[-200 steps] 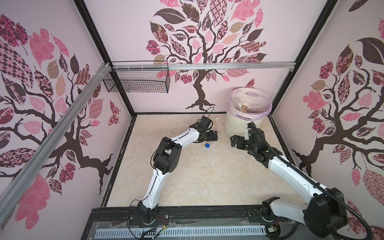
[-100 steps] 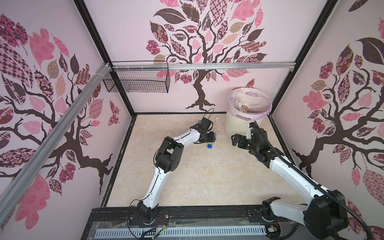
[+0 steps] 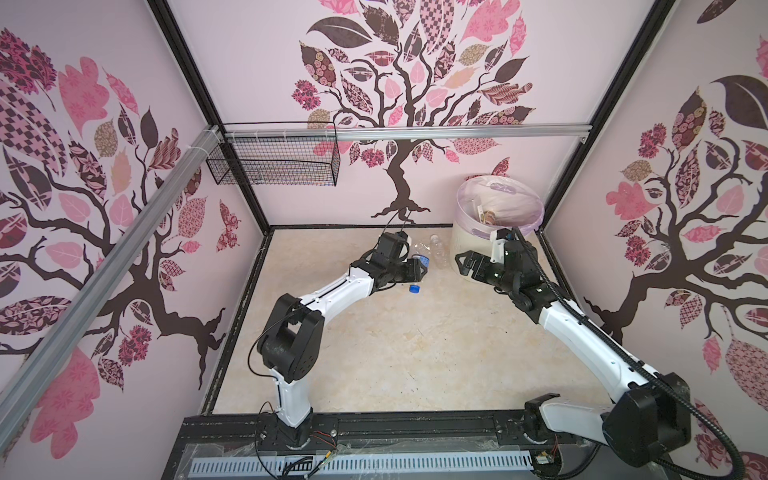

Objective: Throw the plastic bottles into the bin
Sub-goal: 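Lift the blue-label bottle toward the right gripper while the right grasps its end, then carry the blue-label bottle over the bin with the right gripper while the left releases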

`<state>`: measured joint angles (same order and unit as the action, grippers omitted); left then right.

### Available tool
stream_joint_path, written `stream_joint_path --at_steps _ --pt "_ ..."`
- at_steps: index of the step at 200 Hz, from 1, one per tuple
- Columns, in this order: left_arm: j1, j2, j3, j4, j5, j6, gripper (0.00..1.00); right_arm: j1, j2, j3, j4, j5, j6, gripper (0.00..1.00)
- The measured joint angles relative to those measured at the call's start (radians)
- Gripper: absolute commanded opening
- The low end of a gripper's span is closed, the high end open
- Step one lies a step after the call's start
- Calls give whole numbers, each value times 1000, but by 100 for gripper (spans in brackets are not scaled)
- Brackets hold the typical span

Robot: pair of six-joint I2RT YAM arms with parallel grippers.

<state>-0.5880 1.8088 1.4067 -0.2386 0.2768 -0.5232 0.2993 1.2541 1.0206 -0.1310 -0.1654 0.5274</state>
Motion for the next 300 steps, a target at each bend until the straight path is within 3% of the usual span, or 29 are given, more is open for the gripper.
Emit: stream_joint_path --at_steps 47,101,147,177,243,285,300 --pt "-31 -121 -66 59 19 0 49 34 63 104 39 -88 61 95" --pt "-73 -164 -77 65 23 2 49 95 130 159 68 -135 94 89" --pt "-80 -193 -77 64 21 2 50 126 183 159 86 -157 118 78" --pt "-85 -195 -77 58 19 0 52 129 199 172 101 -173 129 63" --pt "-85 -224 -77 74 -14 0 68 133 221 263 38 -169 111 50" --pt "-93 -258 -80 28 -16 7 98 109 262 386 -2 -120 55 49" --pt "-95 -284 -80 10 -26 17 98 87 271 428 -23 -106 35 49"
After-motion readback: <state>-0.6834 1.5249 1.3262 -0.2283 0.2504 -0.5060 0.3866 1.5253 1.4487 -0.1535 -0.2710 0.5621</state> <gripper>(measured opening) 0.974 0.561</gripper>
